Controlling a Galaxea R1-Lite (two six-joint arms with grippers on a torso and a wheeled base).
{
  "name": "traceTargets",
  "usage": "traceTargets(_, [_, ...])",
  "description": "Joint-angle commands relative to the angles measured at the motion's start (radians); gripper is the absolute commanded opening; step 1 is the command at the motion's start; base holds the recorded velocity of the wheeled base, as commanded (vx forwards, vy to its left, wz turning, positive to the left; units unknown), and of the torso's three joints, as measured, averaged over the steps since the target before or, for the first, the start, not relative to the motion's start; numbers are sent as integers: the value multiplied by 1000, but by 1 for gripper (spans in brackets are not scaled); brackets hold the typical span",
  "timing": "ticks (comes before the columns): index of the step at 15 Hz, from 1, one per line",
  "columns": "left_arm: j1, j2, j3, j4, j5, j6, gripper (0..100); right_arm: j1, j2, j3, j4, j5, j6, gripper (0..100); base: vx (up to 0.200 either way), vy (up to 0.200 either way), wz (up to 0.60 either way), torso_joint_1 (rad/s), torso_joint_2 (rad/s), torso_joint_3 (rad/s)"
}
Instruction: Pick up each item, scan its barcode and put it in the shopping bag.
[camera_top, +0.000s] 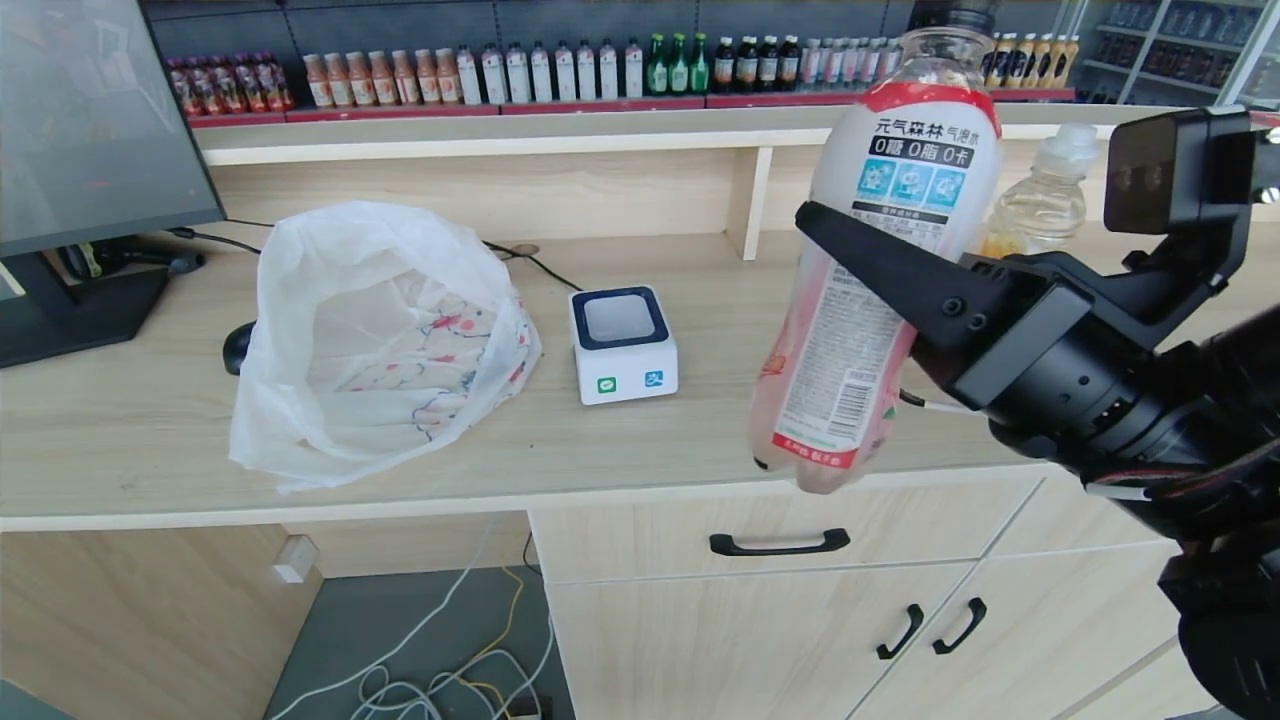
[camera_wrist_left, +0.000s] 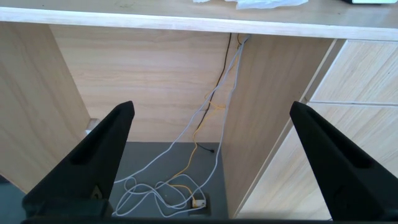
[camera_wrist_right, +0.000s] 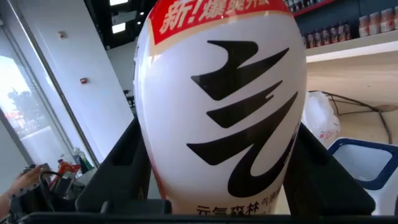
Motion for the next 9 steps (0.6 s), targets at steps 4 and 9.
traceTargets(4, [0,0,0,0,1,-1,100,69,96,-30,-14,-1,32,0,0,0,0,0,0,0])
traceTargets(9, [0,0,0,0,1,-1,100,101,87,-73,-14,-1,109,0,0,0,0,0,0,0])
